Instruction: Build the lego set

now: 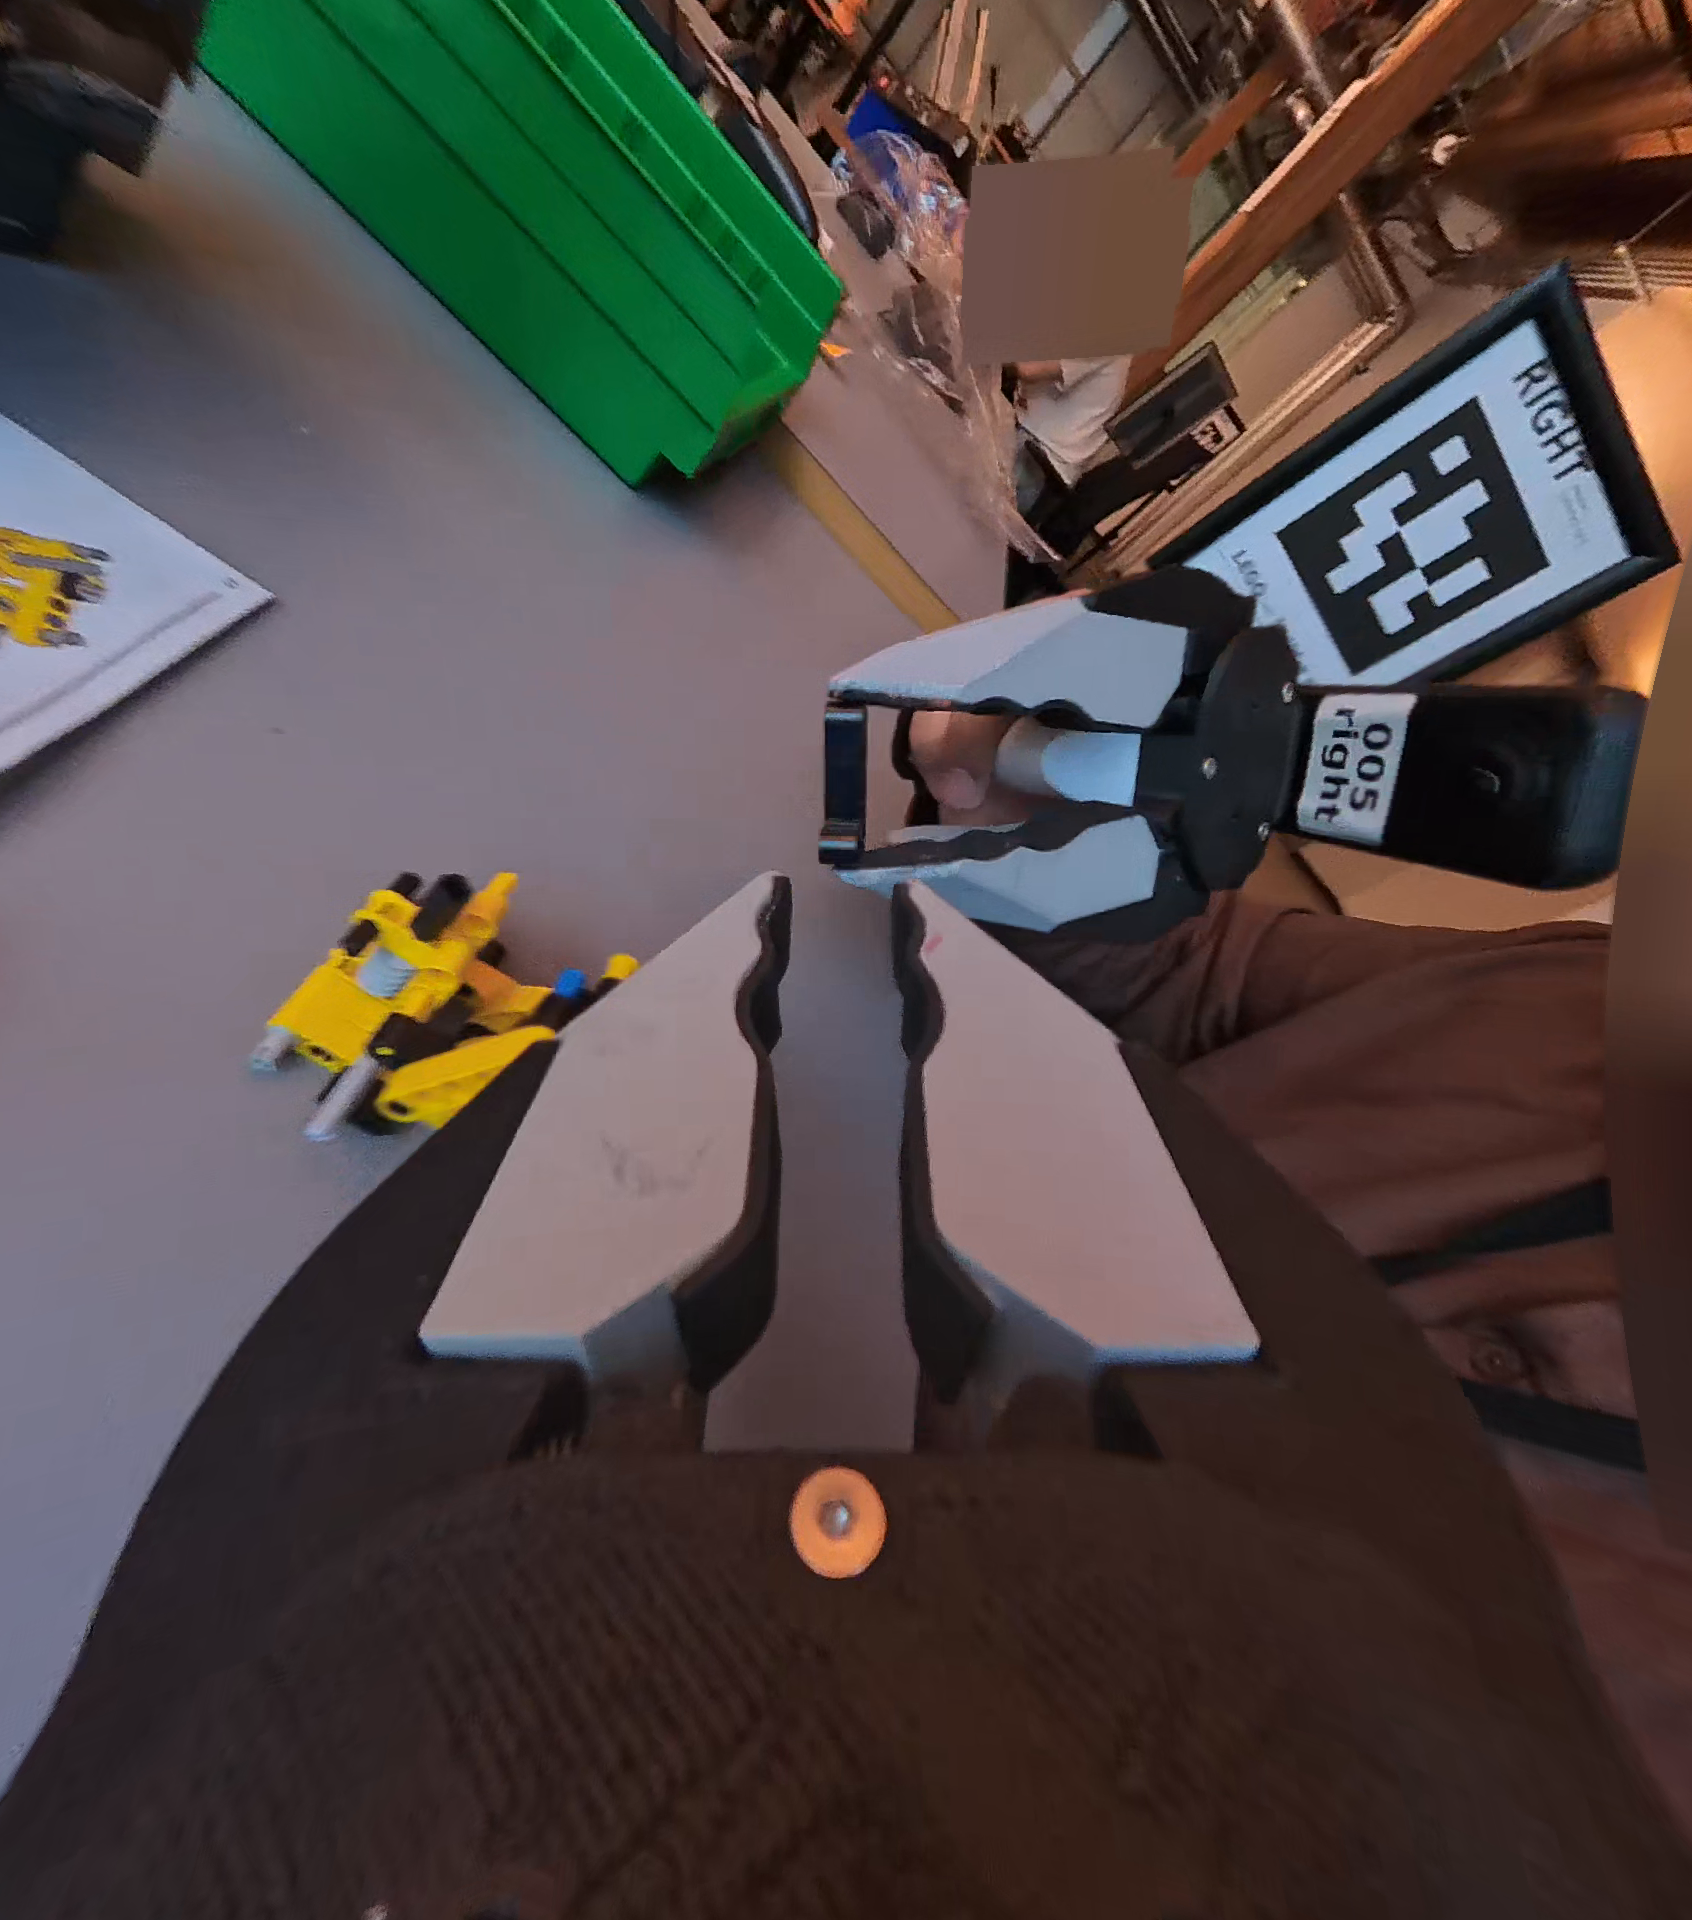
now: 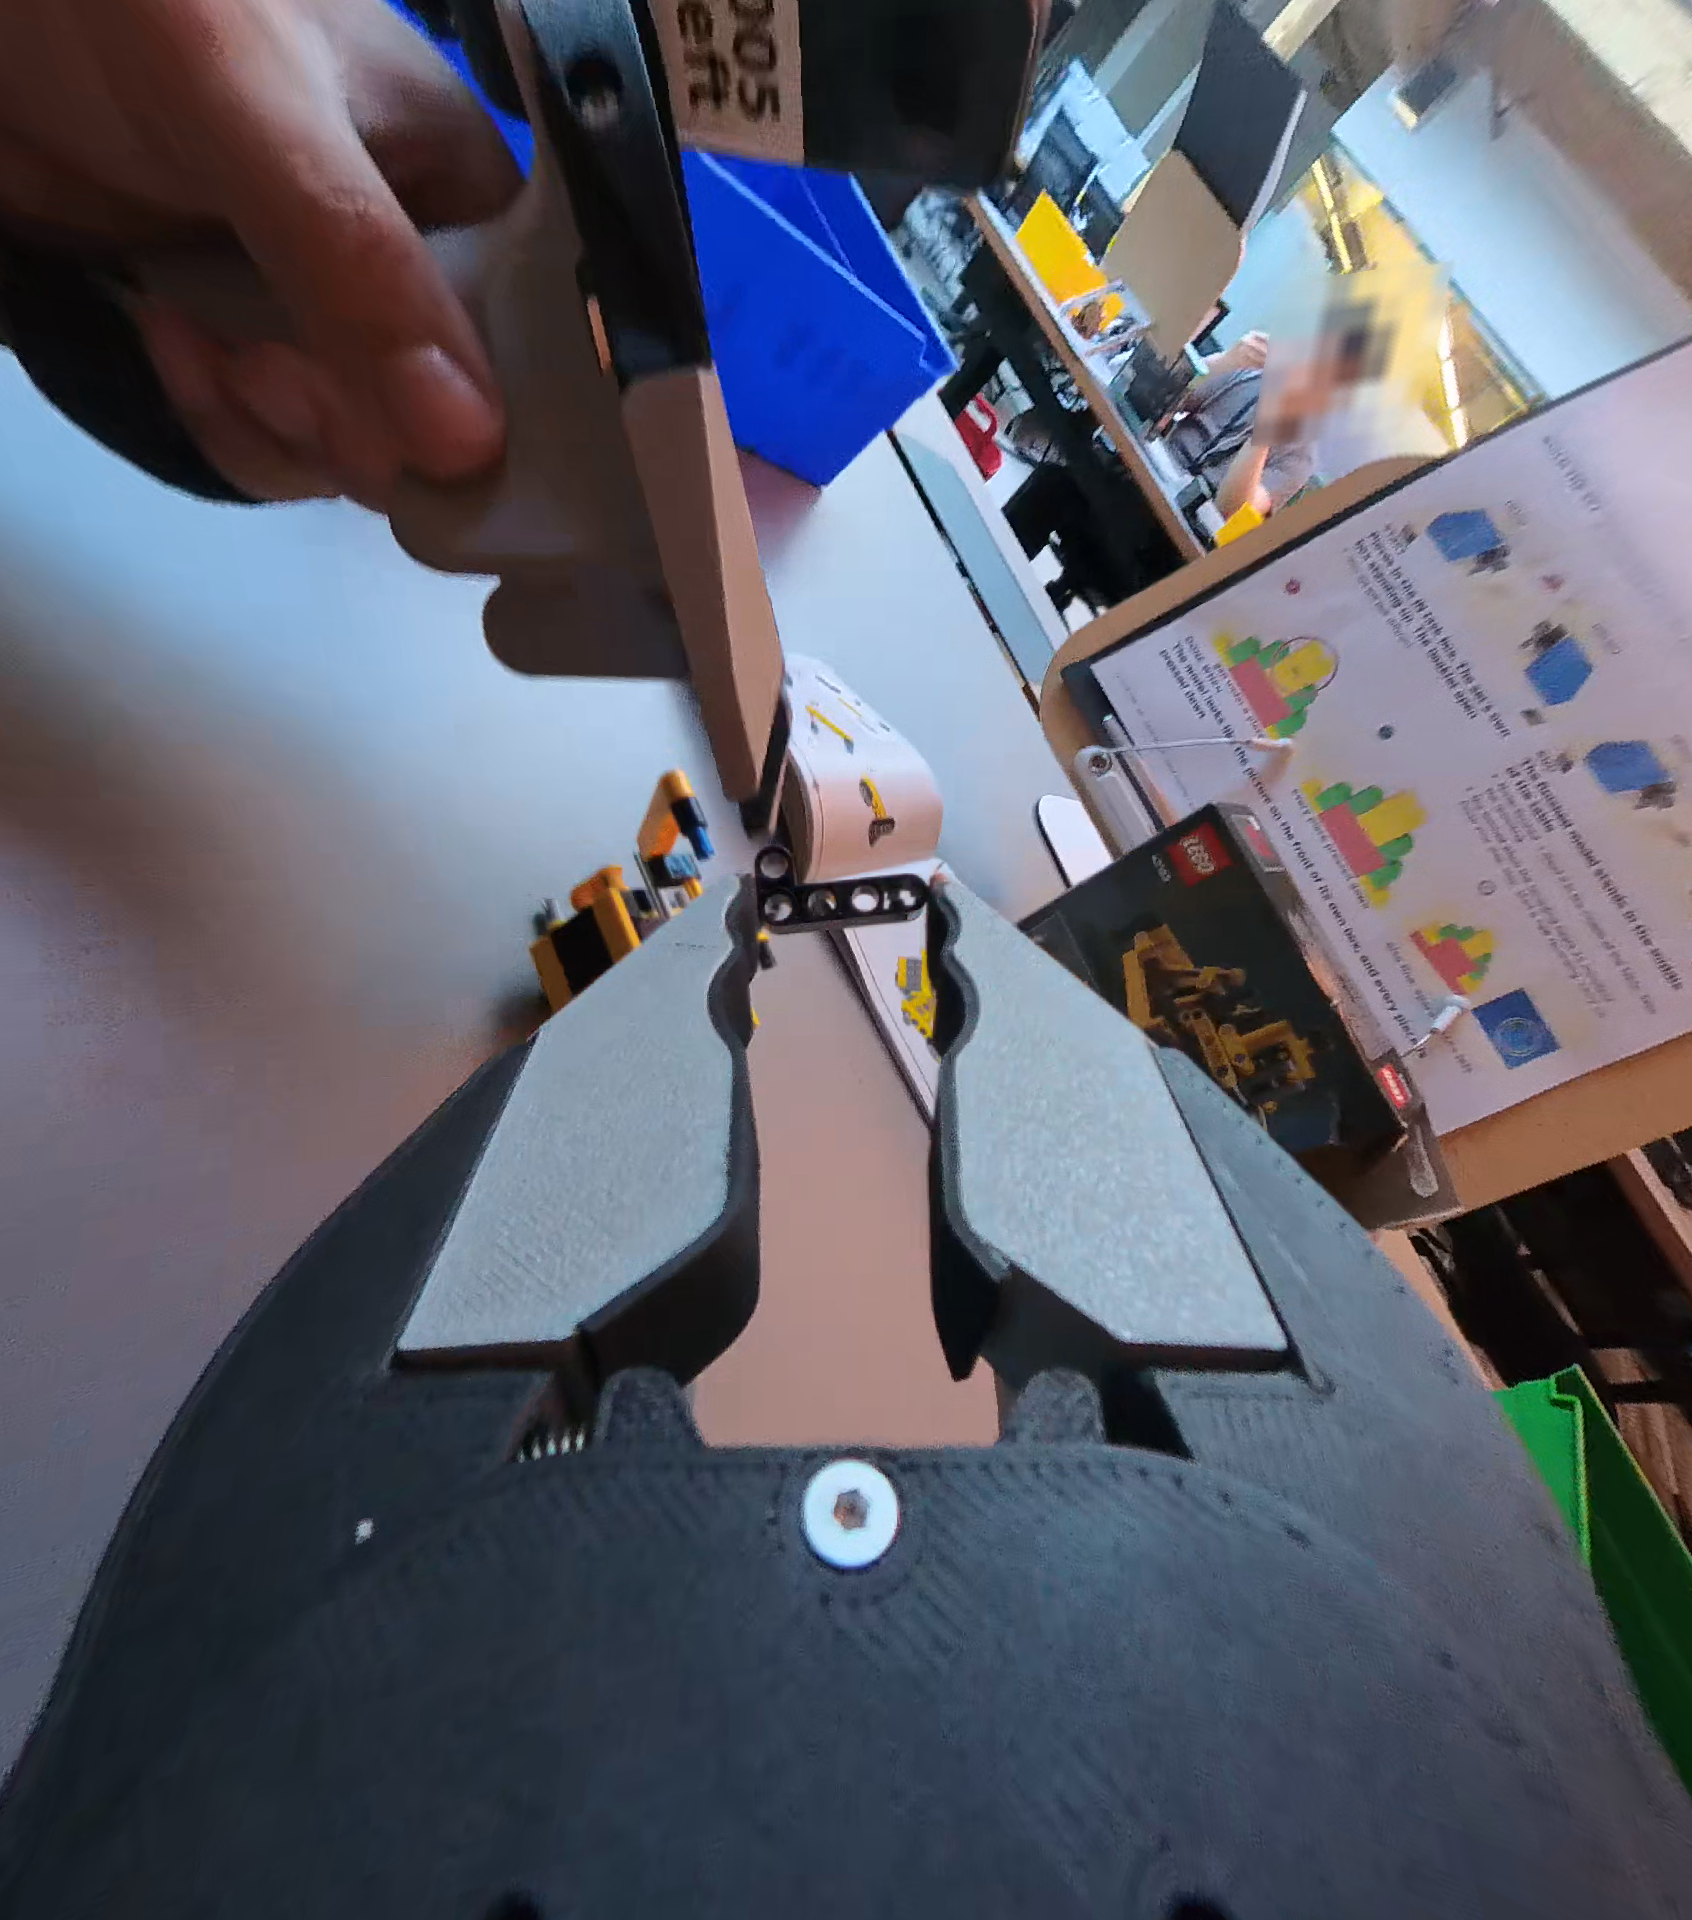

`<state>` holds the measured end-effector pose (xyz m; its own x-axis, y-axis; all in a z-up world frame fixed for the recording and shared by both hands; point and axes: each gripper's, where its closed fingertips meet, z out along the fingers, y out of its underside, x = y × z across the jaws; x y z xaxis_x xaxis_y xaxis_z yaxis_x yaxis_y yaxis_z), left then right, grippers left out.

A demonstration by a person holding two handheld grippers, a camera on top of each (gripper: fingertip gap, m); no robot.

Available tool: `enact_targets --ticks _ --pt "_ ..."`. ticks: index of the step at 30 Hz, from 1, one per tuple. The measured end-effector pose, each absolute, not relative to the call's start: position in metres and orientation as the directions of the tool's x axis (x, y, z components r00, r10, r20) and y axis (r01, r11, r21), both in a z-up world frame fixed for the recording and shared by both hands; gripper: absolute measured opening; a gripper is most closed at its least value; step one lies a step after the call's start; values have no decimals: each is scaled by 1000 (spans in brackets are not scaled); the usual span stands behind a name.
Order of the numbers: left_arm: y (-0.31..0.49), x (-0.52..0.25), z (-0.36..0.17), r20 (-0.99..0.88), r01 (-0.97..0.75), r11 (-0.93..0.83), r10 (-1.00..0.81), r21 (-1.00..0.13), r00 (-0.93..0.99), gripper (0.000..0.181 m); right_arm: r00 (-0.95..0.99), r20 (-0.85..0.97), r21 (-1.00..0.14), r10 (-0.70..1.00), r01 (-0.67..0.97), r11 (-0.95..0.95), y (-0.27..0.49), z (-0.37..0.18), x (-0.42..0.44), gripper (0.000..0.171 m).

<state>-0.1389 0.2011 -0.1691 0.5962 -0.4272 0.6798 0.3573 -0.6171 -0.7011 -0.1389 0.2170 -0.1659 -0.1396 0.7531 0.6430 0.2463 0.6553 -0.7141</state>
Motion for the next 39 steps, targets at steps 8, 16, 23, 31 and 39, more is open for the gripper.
enact_targets --ticks 8,16,23,31,39 --pt "184 -109 -155 704 367 -611 -512 -701 492 9 -82 725 -661 684 199 724 184 -150 -126 28" --pt "180 -109 -160 707 344 -631 -515 -695 484 6 -94 715 -668 693 201 717 180 -153 -126 28" --pt "162 -104 -159 705 167 -698 -621 -696 342 6 -421 433 -866 797 53 498 161 -151 -112 27" --pt "148 -96 -152 631 -53 -650 -751 -758 193 6 -790 83 -981 608 42 189 143 -136 -104 23" --pt "152 -103 -158 663 -62 -675 -735 -735 142 6 -776 119 -979 619 11 202 149 -142 -117 8"
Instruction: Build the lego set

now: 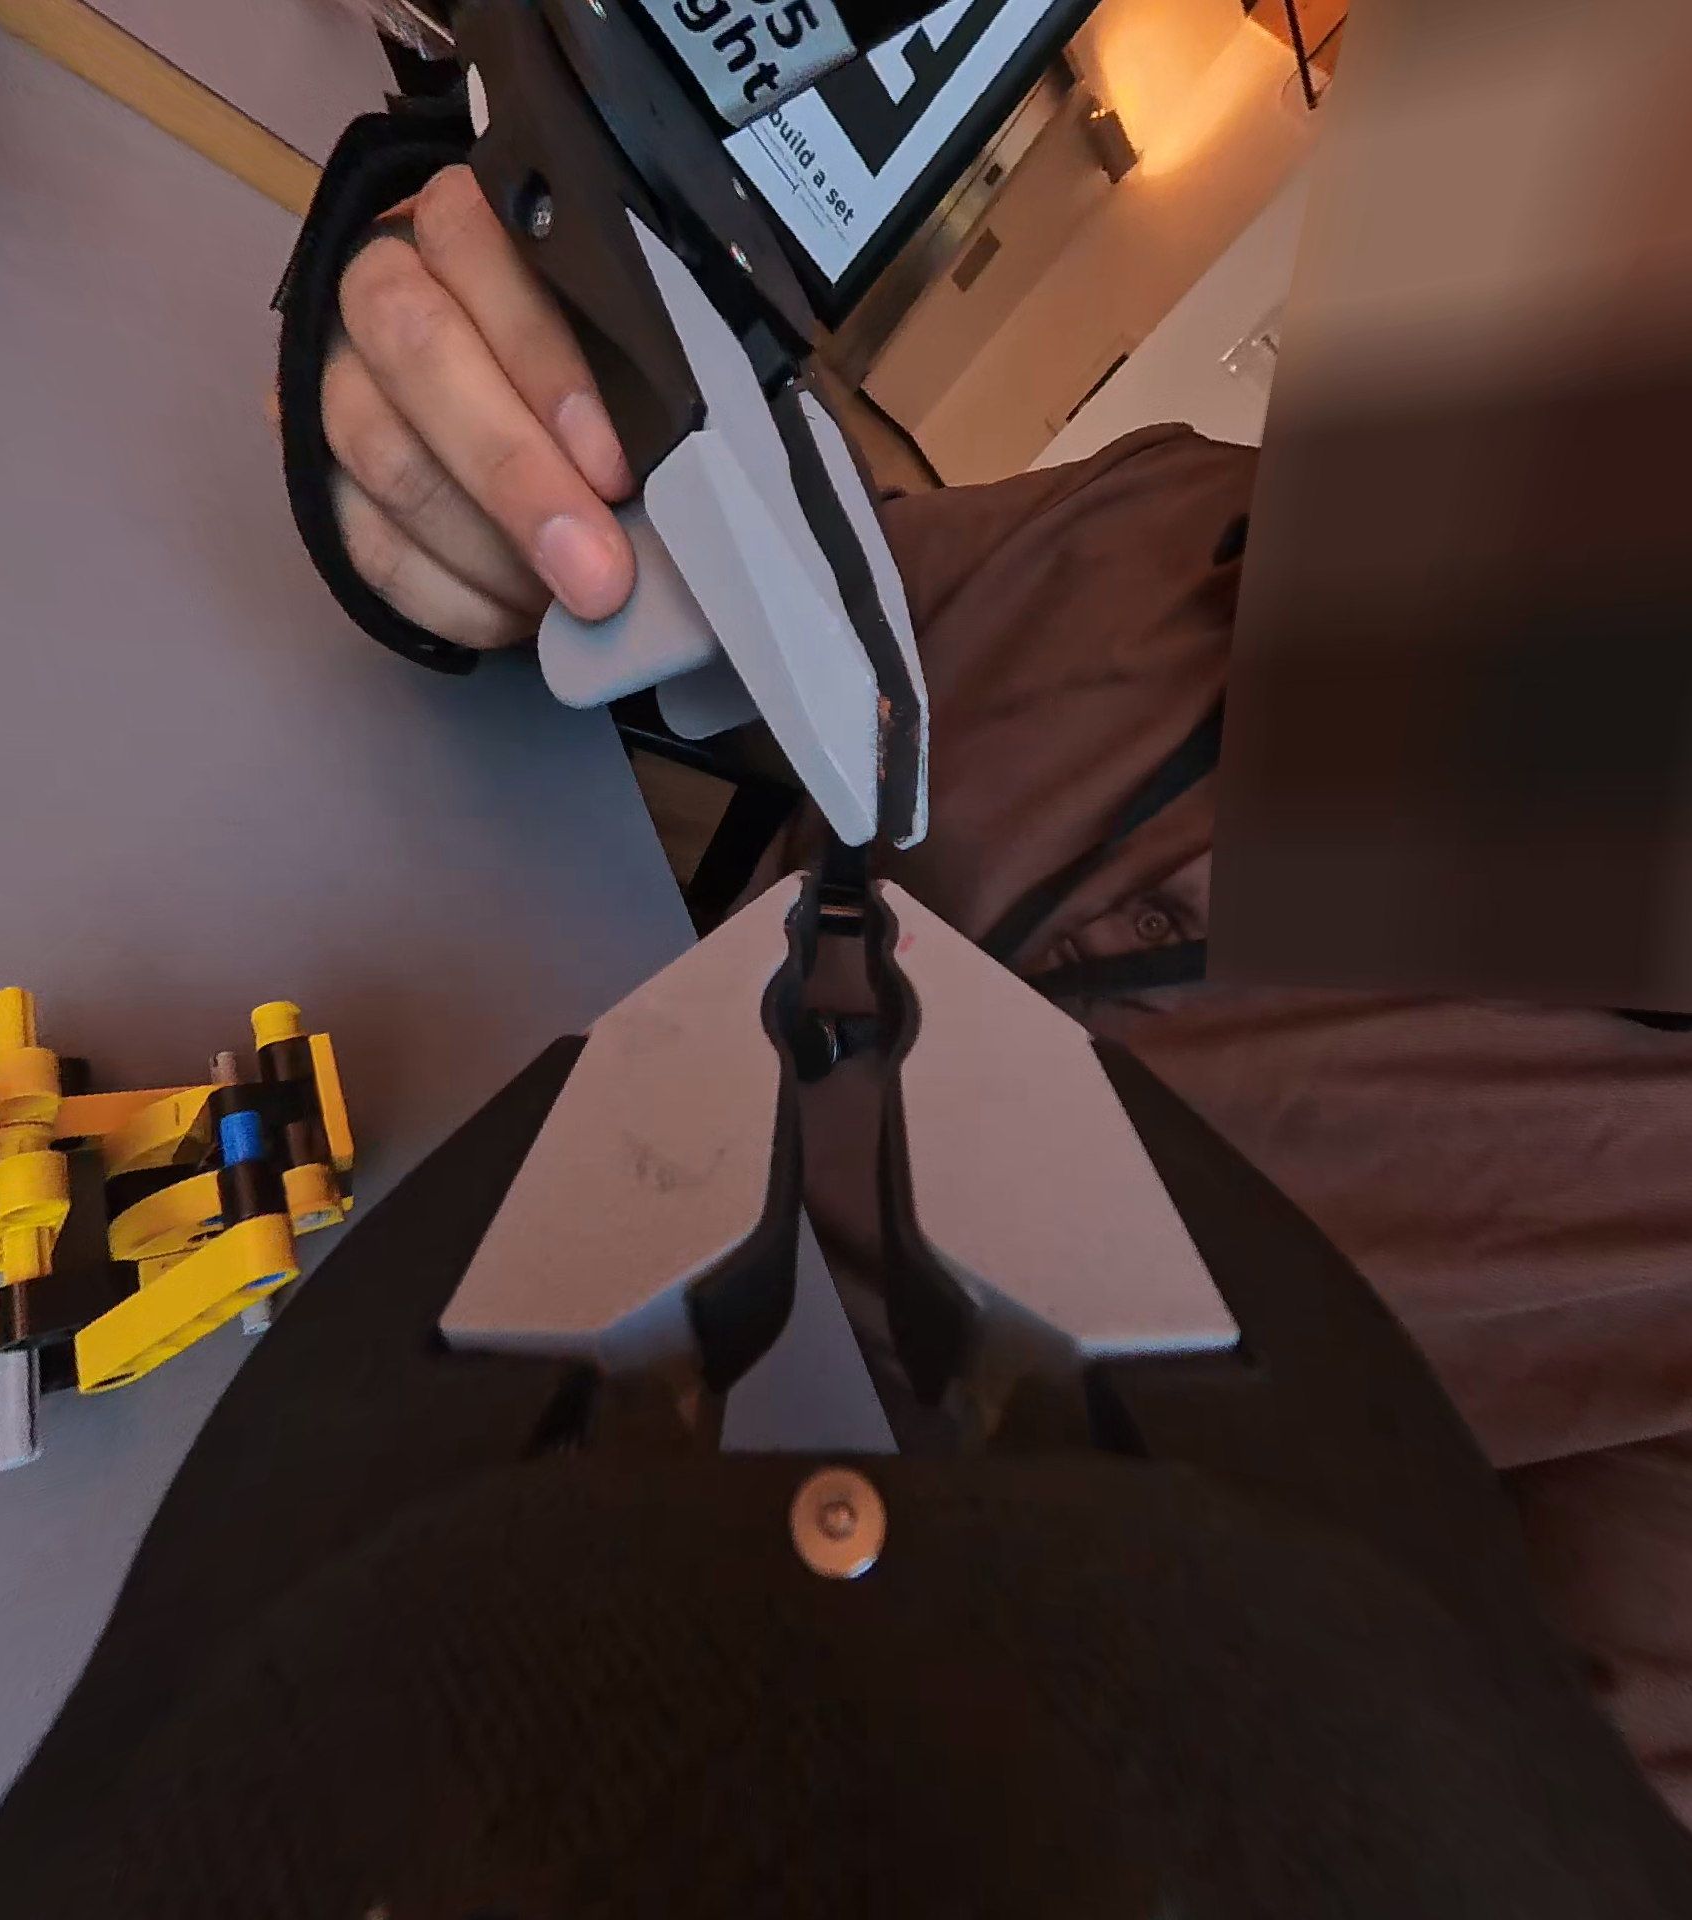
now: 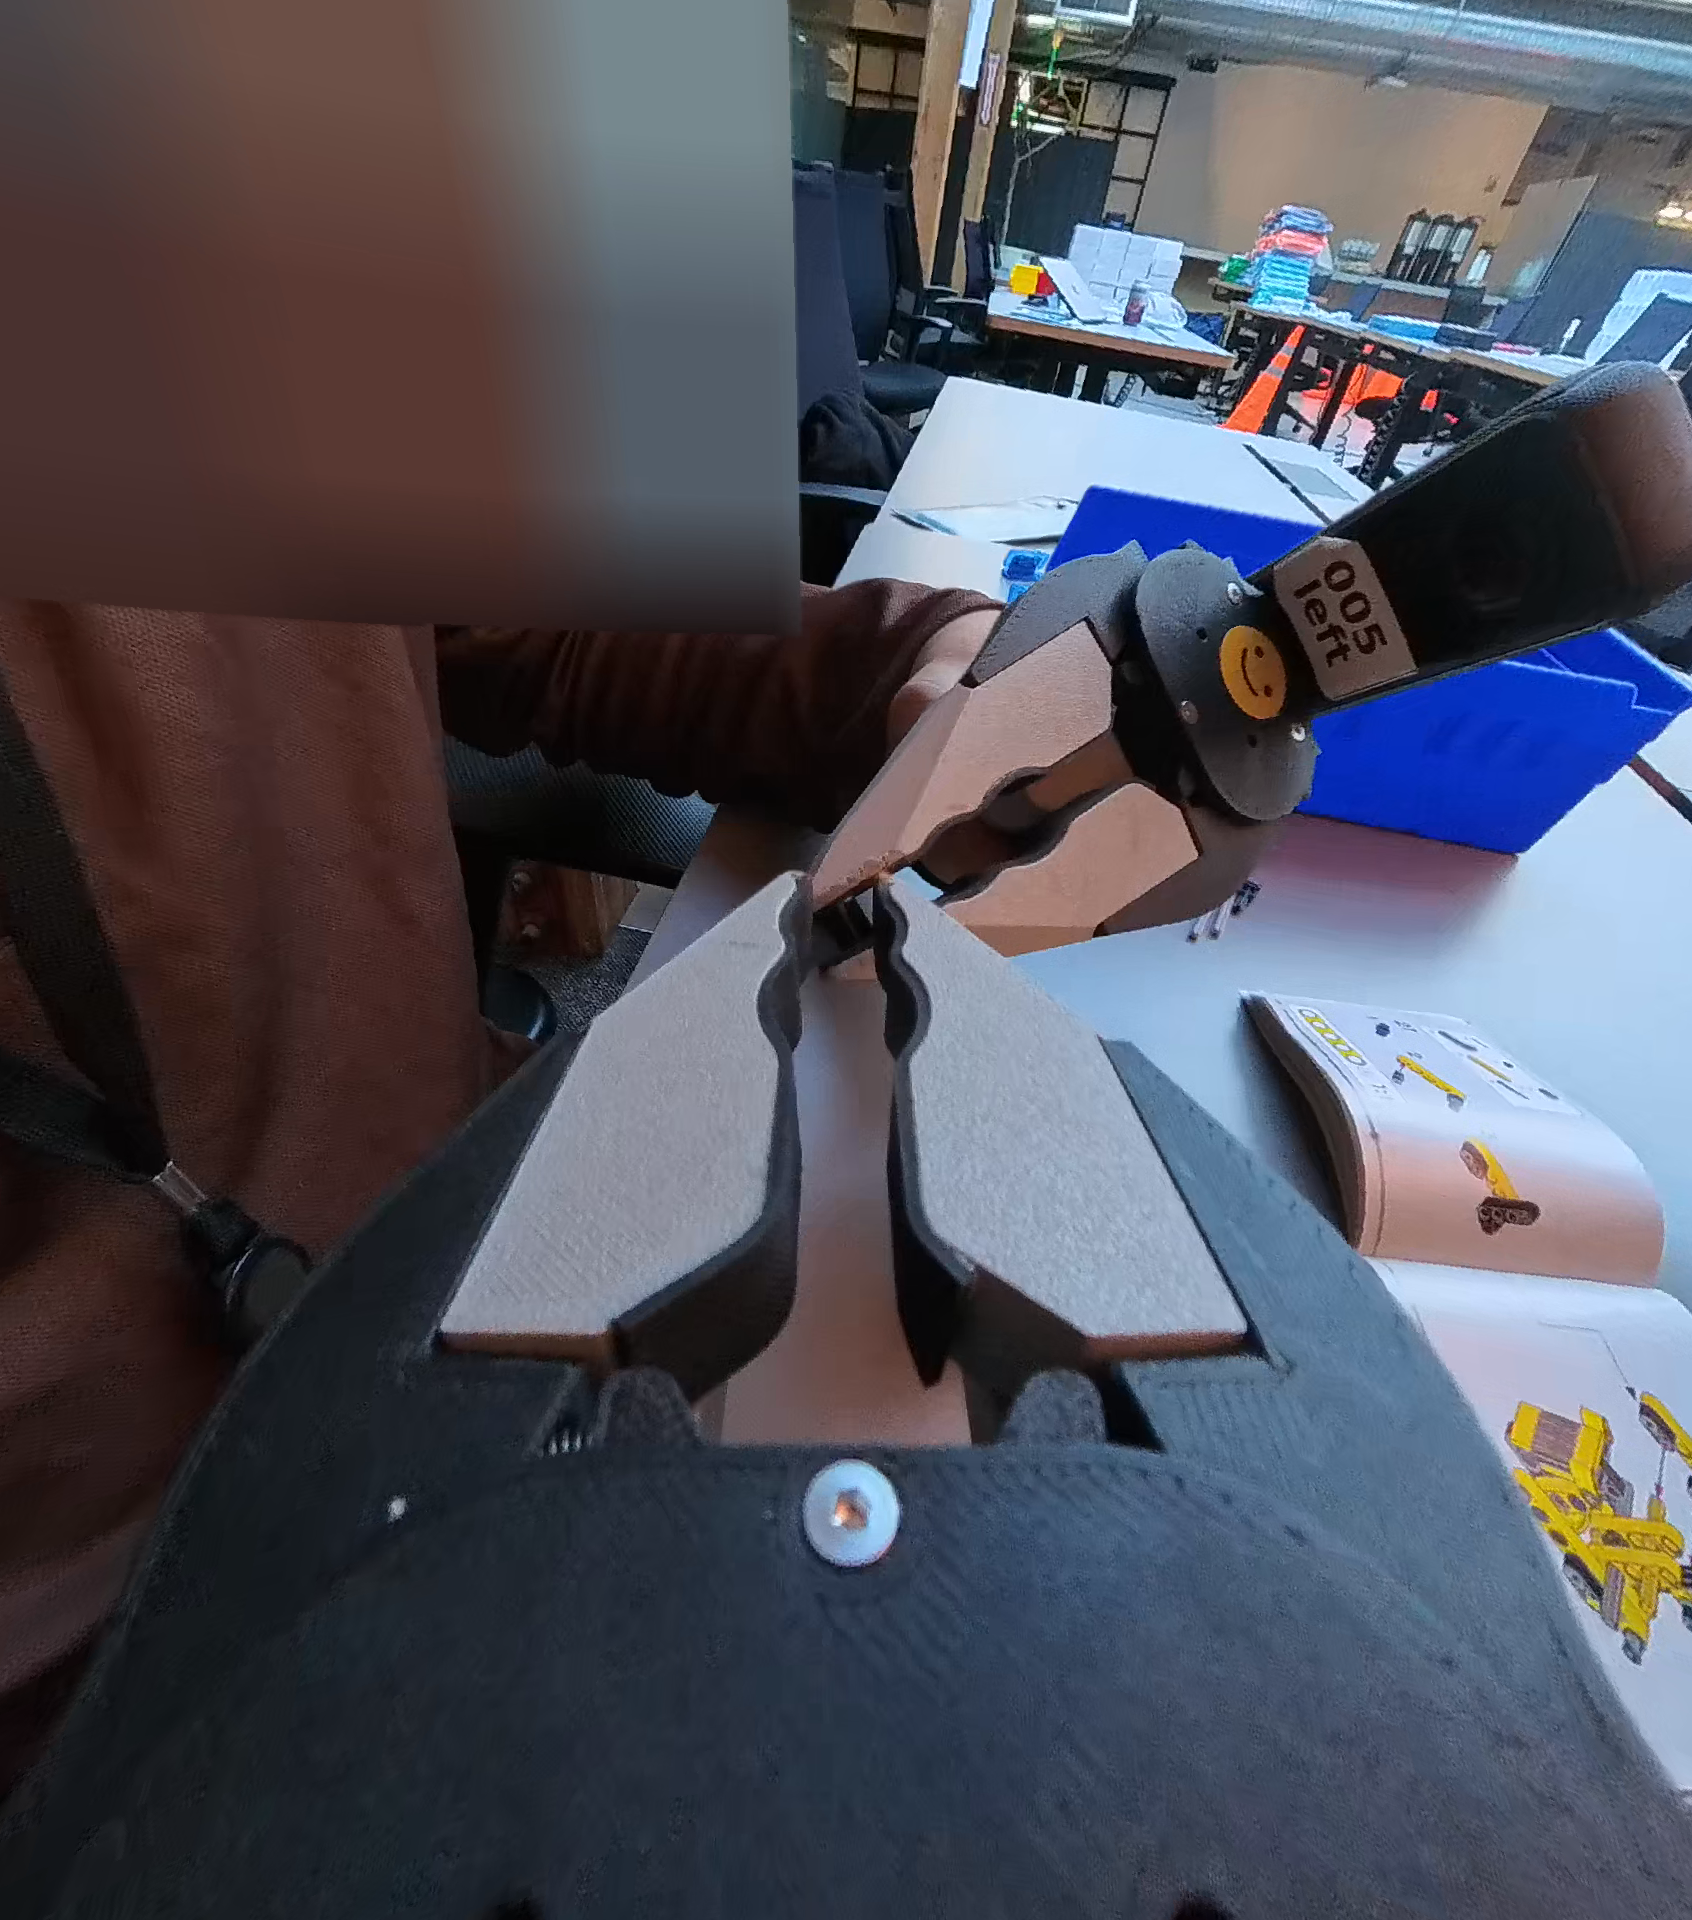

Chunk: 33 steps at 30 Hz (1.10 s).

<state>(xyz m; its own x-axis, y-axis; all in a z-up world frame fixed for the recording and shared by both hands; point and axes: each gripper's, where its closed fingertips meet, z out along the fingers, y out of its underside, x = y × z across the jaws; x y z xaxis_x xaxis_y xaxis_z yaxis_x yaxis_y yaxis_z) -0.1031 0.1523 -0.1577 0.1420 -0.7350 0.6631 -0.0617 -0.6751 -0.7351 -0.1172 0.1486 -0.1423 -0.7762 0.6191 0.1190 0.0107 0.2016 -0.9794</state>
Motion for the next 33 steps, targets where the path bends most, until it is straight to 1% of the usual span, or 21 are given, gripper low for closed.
enact_targets --ticks 4,7,12,14,19,23,25,26,28,30,31,33 --pt "148 -104 -157 648 -76 -657 -753 -750 112 6 -794 120 -978 596 7 206 147 -145 -113 9" --pt "147 -103 -156 641 -82 -649 -760 -756 108 5 -790 156 -972 594 -15 234 146 -144 -111 7" --pt "151 -106 -146 649 -5 -651 -757 -759 76 6 -766 233 -954 599 -61 293 146 -142 -106 7" --pt "151 -107 -148 656 -2 -657 -752 -754 71 6 -748 274 -941 605 -76 331 144 -145 -107 7" --pt "154 -108 -146 668 40 -667 -742 -744 61 6 -662 388 -901 642 -123 417 143 -142 -116 5" --pt "165 -118 -142 684 119 -674 -724 -729 89 6 -552 476 -856 684 -112 505 154 -141 -126 3" --pt "173 -128 -145 698 147 -682 -699 -716 156 8 -504 503 -836 702 -80 542 163 -143 -132 3" --pt "176 -137 -148 690 155 -673 -691 -723 215 13 -480 509 -827 714 -43 561 171 -147 -137 4" --pt "185 -162 -158 640 158 -639 -656 -753 400 14 -420 533 -792 735 58 608 194 -161 -147 4" --pt "193 -188 -171 585 163 -619 -576 -768 571 14 -388 567 -742 727 141 655 210 -177 -154 4" --pt "194 -197 -177 571 167 -622 -536 -765 622 15 -377 587 -716 717 172 677 216 -184 -158 4" --pt "192 -199 -187 585 172 -644 -509 -745 631 16 -374 623 -669 687 200 716 219 -195 -164 4"
